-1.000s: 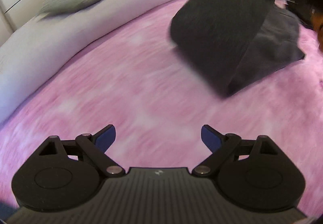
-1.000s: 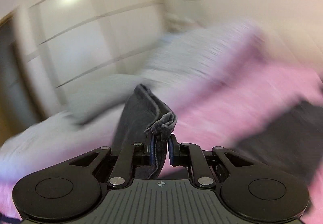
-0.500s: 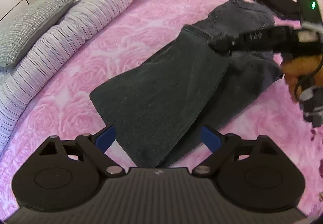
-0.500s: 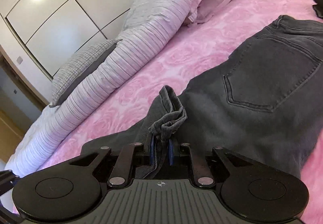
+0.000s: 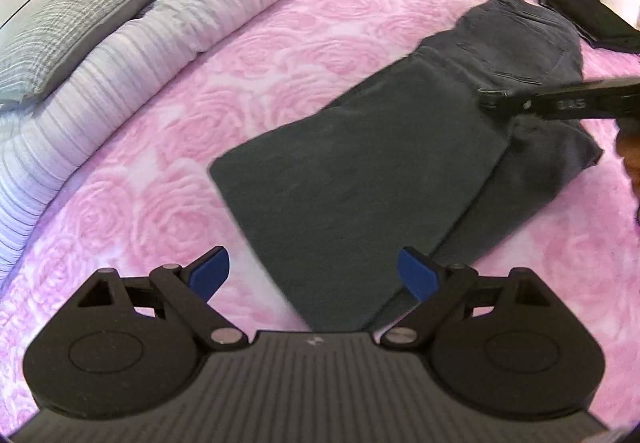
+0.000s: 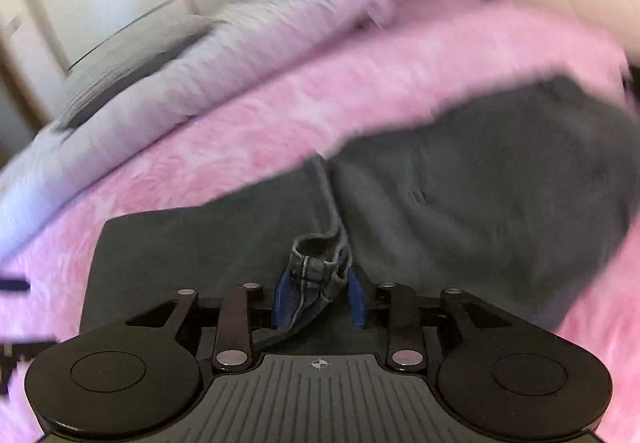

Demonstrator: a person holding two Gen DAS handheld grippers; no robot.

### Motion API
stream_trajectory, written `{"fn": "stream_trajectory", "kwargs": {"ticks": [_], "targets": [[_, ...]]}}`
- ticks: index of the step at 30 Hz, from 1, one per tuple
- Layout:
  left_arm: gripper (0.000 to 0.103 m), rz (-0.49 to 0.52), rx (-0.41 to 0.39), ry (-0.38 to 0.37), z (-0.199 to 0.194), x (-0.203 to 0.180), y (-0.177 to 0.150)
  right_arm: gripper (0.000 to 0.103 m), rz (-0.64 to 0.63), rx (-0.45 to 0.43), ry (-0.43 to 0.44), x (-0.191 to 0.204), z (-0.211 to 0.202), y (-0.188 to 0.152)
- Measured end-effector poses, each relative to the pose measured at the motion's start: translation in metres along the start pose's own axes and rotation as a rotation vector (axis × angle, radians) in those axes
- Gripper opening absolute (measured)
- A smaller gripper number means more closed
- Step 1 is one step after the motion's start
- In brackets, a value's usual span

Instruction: Fold clothes

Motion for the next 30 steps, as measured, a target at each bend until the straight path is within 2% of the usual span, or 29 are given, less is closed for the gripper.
{"fn": "stream_trajectory", "kwargs": {"ticks": [4,7,9,11,13,16,18,21,25,30], "targets": [[0.089,-0.008,0.0,0.0,0.019,0.024,0.0,0.031,-0.116,-0.045,-0.027,0.018,0.02,0.02],[0.089,-0.038,0.008,-0.016,0.036,0.037,0.001,0.031,-0.106,0.019,-0.104,0.009,0.048,0.02],[0.088,-0.065,0.017,-0.022,0.049,0.044,0.0,0.031,-0.067,0.093,-0.104,-0.001,0.061,0.011],[0.087,-0.091,0.034,-0.027,0.063,0.051,-0.002,0.031,-0.116,0.129,-0.104,0.0,0.068,-0.001],[0.088,-0.111,0.053,-0.038,0.076,0.056,-0.004,0.031,-0.179,0.125,-0.122,0.004,0.069,-0.008],[0.089,-0.109,0.065,-0.055,0.087,0.059,-0.006,0.031,-0.204,0.044,-0.168,0.015,0.048,0.0],[0.089,-0.093,0.064,-0.059,0.091,0.058,-0.006,0.031,-0.234,-0.003,-0.148,0.029,0.037,0.002],[0.09,-0.09,0.066,-0.068,0.094,0.058,-0.006,0.031,-0.301,0.013,-0.1,0.042,0.05,0.001],[0.089,-0.107,0.059,-0.083,0.093,0.061,-0.006,0.031,-0.194,0.036,-0.093,0.025,0.087,0.019],[0.086,-0.164,0.046,-0.104,0.086,0.064,-0.007,0.031,-0.074,0.101,0.035,0.004,0.117,0.023]]}}
Point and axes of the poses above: each gripper's, at about its wrist camera, not at the fingertips, and z roughly the way its jaws point, x to its left, y to its top, the point moved 6 cm from there along z, roughly the way its jaws point, and after that the axes turned 11 degrees about -z, right-handed, at the moved point
